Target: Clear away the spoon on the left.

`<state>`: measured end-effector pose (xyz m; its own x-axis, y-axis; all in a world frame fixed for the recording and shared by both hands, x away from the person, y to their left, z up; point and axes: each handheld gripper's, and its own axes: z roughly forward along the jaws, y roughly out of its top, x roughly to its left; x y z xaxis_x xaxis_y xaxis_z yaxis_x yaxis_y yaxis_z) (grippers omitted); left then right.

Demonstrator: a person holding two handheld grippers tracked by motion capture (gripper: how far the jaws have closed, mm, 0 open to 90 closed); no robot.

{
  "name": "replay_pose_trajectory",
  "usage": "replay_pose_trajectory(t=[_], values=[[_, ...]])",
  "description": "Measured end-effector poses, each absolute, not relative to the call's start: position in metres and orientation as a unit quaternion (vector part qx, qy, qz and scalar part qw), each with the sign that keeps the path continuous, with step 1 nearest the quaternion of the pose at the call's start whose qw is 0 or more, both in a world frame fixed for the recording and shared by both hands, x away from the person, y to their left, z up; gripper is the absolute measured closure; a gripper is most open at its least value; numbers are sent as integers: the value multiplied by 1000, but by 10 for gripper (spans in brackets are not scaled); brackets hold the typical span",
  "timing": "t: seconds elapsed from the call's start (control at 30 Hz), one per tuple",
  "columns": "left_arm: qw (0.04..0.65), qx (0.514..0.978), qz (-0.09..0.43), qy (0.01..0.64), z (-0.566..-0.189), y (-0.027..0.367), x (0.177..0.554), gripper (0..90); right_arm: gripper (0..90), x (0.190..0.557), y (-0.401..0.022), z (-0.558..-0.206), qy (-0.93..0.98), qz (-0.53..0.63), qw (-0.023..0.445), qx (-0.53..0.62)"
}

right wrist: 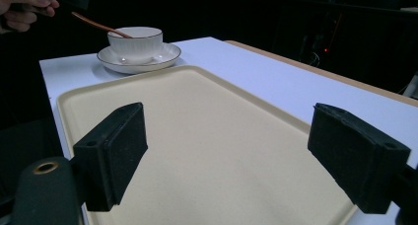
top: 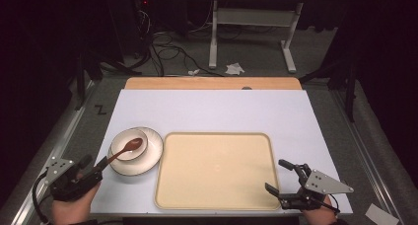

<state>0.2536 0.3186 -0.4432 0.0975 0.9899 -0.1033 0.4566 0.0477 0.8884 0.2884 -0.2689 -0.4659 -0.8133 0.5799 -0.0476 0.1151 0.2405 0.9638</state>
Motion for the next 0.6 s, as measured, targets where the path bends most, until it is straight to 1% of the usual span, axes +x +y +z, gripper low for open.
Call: replay_pose_trajectory(t=[0.1, 0.23, 0.3, 0.43, 0.6], values=[[419, 619, 330, 576, -439, 317, 249, 412, 162, 287, -268, -466, 760, 573, 199, 231], [427, 622, 324, 571, -441, 320, 249, 414, 162, 288, -268, -465, 760, 575, 201, 226], [431, 616, 322, 576, -444, 323, 249, 420, 162, 288, -268, -465, 760, 576, 202, 224], [439, 606, 303, 591, -449, 331, 250, 443, 162, 289, -268, -466, 760, 577, 200, 223], [439, 607, 283, 599, -455, 333, 253, 467, 162, 289, -267, -465, 762, 573, 202, 225]])
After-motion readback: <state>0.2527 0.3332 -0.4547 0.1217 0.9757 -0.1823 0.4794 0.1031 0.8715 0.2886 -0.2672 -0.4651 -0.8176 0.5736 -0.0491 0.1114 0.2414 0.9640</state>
